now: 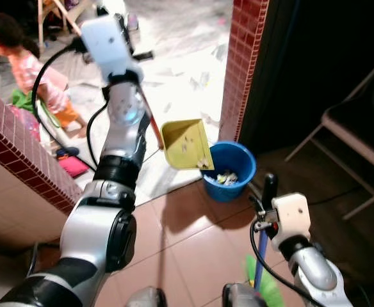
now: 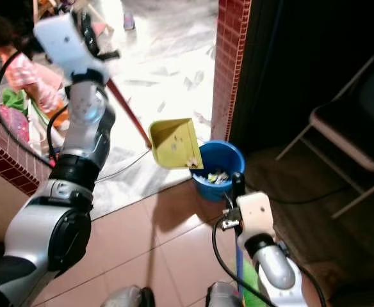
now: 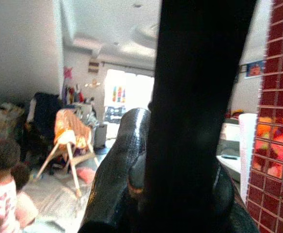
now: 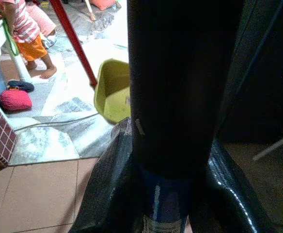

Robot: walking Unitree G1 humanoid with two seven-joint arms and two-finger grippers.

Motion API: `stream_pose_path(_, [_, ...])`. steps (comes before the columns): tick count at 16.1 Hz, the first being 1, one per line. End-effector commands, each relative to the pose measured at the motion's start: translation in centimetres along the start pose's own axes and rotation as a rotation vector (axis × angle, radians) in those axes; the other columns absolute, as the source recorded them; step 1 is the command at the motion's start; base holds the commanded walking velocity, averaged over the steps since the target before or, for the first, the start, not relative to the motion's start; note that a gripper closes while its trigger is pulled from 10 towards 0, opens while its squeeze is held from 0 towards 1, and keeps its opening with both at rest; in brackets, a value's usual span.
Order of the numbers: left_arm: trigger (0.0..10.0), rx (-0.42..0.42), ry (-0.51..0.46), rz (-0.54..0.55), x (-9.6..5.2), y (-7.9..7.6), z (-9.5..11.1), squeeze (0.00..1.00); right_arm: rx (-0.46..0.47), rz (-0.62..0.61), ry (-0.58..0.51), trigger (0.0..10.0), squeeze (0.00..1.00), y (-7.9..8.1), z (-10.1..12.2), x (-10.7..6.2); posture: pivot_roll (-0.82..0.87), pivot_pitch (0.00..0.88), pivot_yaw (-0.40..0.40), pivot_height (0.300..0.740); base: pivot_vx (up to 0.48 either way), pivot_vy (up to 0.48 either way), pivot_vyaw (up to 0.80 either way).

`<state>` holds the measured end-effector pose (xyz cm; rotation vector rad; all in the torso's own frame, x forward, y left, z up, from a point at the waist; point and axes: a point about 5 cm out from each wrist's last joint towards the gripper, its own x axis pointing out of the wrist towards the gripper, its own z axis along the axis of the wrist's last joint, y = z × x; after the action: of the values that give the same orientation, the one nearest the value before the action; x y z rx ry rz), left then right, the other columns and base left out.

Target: Sweep floor

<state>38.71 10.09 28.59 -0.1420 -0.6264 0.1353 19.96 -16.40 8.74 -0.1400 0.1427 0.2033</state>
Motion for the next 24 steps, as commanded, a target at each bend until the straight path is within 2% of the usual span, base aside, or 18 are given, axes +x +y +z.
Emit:
stream_pose_path(1, [10.0,-0.023,-0.146,-0.051,1.1,-1.5,2.9,0.00,0.046,-0.006,0.013,10.0,0.00,0.8,-0.1,-0.4,-0.25,0.178,0.160,0.740,0.000,0.000,0.00])
stream_pose_path(3, [10.0,-0.040,-0.184,-0.084,1.5,-2.5,3.8,0.00,0.069,-0.026,0.023,10.0,0.00,1.4,-0.2,-1.1,-0.26,0.206,0.192,0.740,0.000,0.000,0.00])
stream_pose_path(4, [10.0,-0.055,-0.215,-0.112,1.6,-3.6,4.5,0.00,0.083,-0.041,0.030,10.0,0.00,1.5,-0.3,-1.6,-0.26,0.216,0.203,0.740,0.000,0.000,0.00])
stream_pose_path(7, [10.0,-0.059,-0.305,-0.201,1.1,-6.0,5.9,0.00,0.096,-0.054,0.039,10.0,0.00,1.8,-0.4,-2.3,-0.27,0.232,0.218,0.740,0.000,0.000,0.00])
stream_pose_path(11, [10.0,-0.075,-0.383,-0.339,-0.9,-8.4,6.2,0.00,0.102,-0.077,0.039,10.0,0.00,1.6,-0.2,-2.6,-0.27,0.239,0.227,0.740,0.000,0.000,0.00])
stream_pose_path(12, [10.0,-0.083,-0.421,-0.405,-2.1,-9.3,6.2,0.00,0.102,-0.083,0.037,10.0,0.00,1.7,-0.1,-2.6,-0.27,0.237,0.227,0.740,0.000,0.000,0.00])
stream_pose_path(16, [10.0,-0.092,-0.478,-0.491,-3.9,-10.5,6.3,0.00,0.095,-0.076,0.023,10.0,0.00,1.7,0.1,-2.6,-0.27,0.231,0.220,0.740,0.000,0.000,0.00])
stream_pose_path(17, [10.0,-0.106,-0.457,-0.492,-4.0,-10.7,6.1,0.00,0.094,-0.074,0.023,10.0,0.00,1.7,0.1,-2.5,-0.27,0.228,0.217,0.740,0.000,0.000,0.00])
stream_pose_path(19, [10.0,-0.072,-0.467,-0.477,-4.1,-10.3,6.0,0.00,0.090,-0.067,0.021,10.0,0.00,1.5,0.1,-2.0,-0.26,0.217,0.208,0.740,0.000,0.000,0.00])
stream_pose_path(21, [10.0,-0.039,-0.463,-0.418,-2.7,-8.7,6.1,0.00,0.086,-0.055,0.016,10.0,0.00,1.5,0.1,-1.5,-0.25,0.197,0.192,0.740,0.000,0.000,0.00])
stream_pose_path(23, [10.0,-0.006,-0.482,-0.335,-0.8,-7.0,7.3,0.00,0.079,-0.035,0.012,10.0,0.00,1.3,-0.1,-0.7,-0.23,0.167,0.172,0.740,0.000,0.000,0.00])
stream_pose_path(24, [10.0,0.023,-0.530,-0.257,0.9,-5.3,8.8,0.00,0.073,-0.013,0.003,10.0,0.00,1.4,-0.1,0.2,-0.21,0.137,0.152,0.740,0.000,0.000,0.00])
